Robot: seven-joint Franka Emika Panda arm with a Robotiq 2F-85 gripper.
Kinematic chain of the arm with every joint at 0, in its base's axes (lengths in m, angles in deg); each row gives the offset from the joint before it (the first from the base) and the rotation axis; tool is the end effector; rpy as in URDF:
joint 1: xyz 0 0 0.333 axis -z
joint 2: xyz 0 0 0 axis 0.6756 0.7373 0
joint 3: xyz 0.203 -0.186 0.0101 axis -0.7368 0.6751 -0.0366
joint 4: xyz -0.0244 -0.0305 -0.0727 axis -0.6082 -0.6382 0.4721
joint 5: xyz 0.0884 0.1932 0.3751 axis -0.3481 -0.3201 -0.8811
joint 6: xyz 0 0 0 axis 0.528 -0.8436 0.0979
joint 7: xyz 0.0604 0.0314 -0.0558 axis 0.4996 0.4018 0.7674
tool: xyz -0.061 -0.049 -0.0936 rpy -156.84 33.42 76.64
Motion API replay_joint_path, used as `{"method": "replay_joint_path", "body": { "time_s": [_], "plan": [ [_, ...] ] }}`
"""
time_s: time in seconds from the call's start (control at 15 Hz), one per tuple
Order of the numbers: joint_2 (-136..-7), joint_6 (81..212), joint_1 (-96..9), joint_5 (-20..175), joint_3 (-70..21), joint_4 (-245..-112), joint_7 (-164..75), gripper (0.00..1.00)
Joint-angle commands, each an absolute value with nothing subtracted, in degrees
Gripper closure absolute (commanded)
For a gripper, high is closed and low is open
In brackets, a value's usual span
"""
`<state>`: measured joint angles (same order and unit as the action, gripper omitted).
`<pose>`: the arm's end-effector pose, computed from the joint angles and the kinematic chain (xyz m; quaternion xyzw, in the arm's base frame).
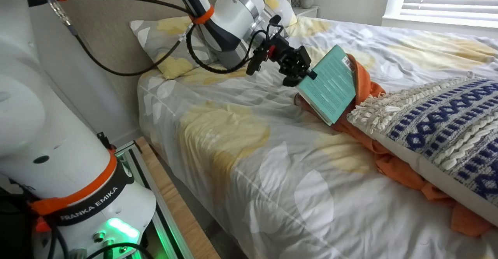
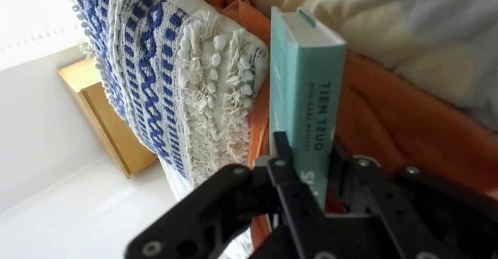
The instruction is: Place the book next to the gray pillow
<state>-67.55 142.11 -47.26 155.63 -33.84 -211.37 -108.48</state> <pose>0.5527 0.0687 0.1341 0.9009 0.0477 0.1947 0.3849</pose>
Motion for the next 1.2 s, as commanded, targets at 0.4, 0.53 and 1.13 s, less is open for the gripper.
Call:
{"method": "replay_joint_path", "body": {
  "time_s": [0.4, 0.53, 1.13],
  "plan": [
    [-83.1, 176.5, -39.5, 150.5, -32.0, -219.4, -105.9, 0.93],
    [-84.1, 182.4, -38.5, 150.9, -31.6, -220.3, -106.3, 0.93],
    [-83.1, 202.2, -35.1, 152.1, -29.4, -221.3, -107.4, 0.74]
  ]
}}
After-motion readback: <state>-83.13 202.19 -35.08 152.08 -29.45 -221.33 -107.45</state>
